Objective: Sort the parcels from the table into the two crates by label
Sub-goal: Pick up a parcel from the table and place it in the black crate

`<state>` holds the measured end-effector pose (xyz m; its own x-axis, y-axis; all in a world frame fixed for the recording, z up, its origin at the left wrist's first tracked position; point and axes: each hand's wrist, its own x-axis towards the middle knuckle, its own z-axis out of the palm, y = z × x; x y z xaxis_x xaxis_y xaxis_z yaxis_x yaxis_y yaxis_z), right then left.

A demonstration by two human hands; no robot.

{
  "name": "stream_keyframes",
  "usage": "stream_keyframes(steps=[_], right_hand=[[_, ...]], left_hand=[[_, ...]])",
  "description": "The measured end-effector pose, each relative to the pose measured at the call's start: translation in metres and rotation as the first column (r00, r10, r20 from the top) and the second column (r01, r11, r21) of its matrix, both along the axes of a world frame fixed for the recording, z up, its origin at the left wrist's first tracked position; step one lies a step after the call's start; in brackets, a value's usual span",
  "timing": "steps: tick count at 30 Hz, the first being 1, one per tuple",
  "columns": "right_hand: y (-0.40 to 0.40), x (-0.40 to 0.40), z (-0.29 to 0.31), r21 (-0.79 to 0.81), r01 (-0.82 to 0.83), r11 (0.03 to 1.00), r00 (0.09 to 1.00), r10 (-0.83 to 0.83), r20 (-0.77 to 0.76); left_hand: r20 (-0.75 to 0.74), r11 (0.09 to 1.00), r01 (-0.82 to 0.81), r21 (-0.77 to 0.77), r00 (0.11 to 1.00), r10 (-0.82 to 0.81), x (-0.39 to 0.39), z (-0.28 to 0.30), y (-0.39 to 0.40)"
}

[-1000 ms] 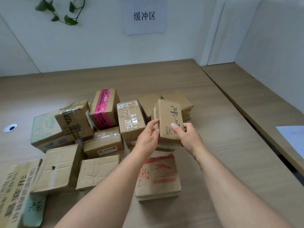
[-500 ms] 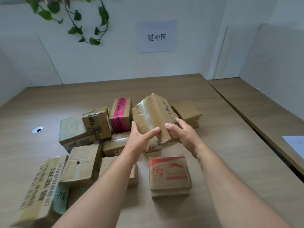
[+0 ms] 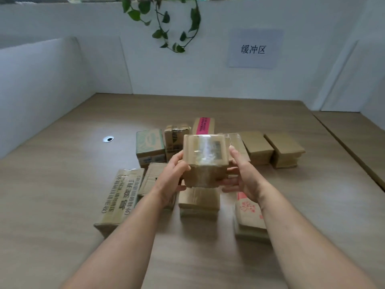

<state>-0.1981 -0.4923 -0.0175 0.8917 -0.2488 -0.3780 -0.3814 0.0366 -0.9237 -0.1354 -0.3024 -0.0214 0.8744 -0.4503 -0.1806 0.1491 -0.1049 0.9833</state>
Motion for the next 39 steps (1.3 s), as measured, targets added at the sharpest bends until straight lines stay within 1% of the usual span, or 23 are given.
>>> stream_keyframes(steps=[3, 6, 7, 9, 13, 19, 21, 24, 29, 30, 31, 32, 33, 34, 35, 36, 39], right_hand=[[0.017, 0.004, -0.009, 0.089, -0.012, 0.996, 0.998, 0.017, -0.054], [0.033, 0.005, -0.014, 0.194, -0.009, 0.981, 0.998, 0.021, -0.064], [0.039, 0.005, -0.014, 0.213, -0.021, 0.977, 0.997, 0.035, -0.062], [0.053, 0.004, -0.013, 0.215, -0.046, 0.976, 0.996, 0.061, -0.065], [0.080, 0.003, -0.019, 0.180, -0.092, 0.979, 0.995, 0.098, -0.024], [0.110, 0.003, -0.033, 0.176, -0.119, 0.977, 0.993, 0.115, 0.031], [0.115, 0.007, -0.037, 0.209, -0.125, 0.970, 0.991, 0.114, 0.064], [0.119, 0.013, -0.038, 0.287, -0.146, 0.947, 0.987, 0.122, 0.101], [0.122, 0.019, -0.034, 0.460, -0.223, 0.859, 0.971, 0.152, 0.186], [0.125, 0.021, -0.033, 0.438, -0.240, 0.866, 0.966, 0.171, 0.192], [0.128, 0.025, -0.032, 0.348, -0.256, 0.902, 0.963, 0.205, 0.175], [0.130, 0.030, -0.032, 0.214, -0.275, 0.937, 0.957, 0.246, 0.151], [0.132, 0.035, -0.034, 0.078, -0.301, 0.950, 0.948, 0.290, 0.130], [0.134, 0.039, -0.036, -0.039, -0.331, 0.943, 0.937, 0.333, 0.106], [0.135, 0.042, -0.038, -0.098, -0.366, 0.925, 0.924, 0.374, 0.082], [0.135, 0.043, -0.039, -0.100, -0.408, 0.908, 0.909, 0.414, 0.051], [0.139, 0.038, -0.031, 0.031, -0.554, 0.832, 0.832, 0.555, -0.019]], left_hand=[[-0.082, 1.000, 0.003, -0.018, 0.997, -0.004, -0.003, 0.003, 0.021], [-0.174, 0.987, -0.124, -0.107, 0.979, 0.104, -0.003, 0.000, 0.040], [-0.192, 0.979, -0.167, -0.115, 0.971, 0.143, -0.004, -0.001, 0.045], [-0.195, 0.969, -0.218, -0.114, 0.962, 0.193, -0.006, -0.004, 0.054], [-0.165, 0.962, -0.260, -0.089, 0.956, 0.243, -0.007, -0.018, 0.074], [-0.136, 0.958, -0.276, -0.080, 0.955, 0.264, -0.011, -0.029, 0.101], [-0.127, 0.952, -0.291, -0.096, 0.952, 0.278, -0.013, -0.030, 0.107], [-0.167, 0.944, -0.292, -0.156, 0.949, 0.266, -0.015, -0.026, 0.115], [-0.242, 0.896, -0.377, -0.233, 0.915, 0.322, -0.017, -0.021, 0.126], [-0.248, 0.895, -0.387, -0.221, 0.910, 0.332, -0.016, -0.022, 0.129], [-0.238, 0.904, -0.383, -0.188, 0.911, 0.336, -0.016, -0.022, 0.131], [-0.211, 0.919, -0.371, -0.135, 0.917, 0.340, -0.016, -0.022, 0.133], [-0.183, 0.926, -0.369, -0.086, 0.919, 0.349, -0.018, -0.022, 0.134], [-0.167, 0.921, -0.385, -0.059, 0.913, 0.371, -0.019, -0.023, 0.134], [-0.159, 0.910, -0.412, -0.052, 0.903, 0.400, -0.021, -0.024, 0.135], [-0.152, 0.898, -0.436, -0.053, 0.893, 0.424, -0.024, -0.024, 0.135], [-0.111, 0.870, -0.492, -0.034, 0.867, 0.486, -0.032, -0.023, 0.137]])
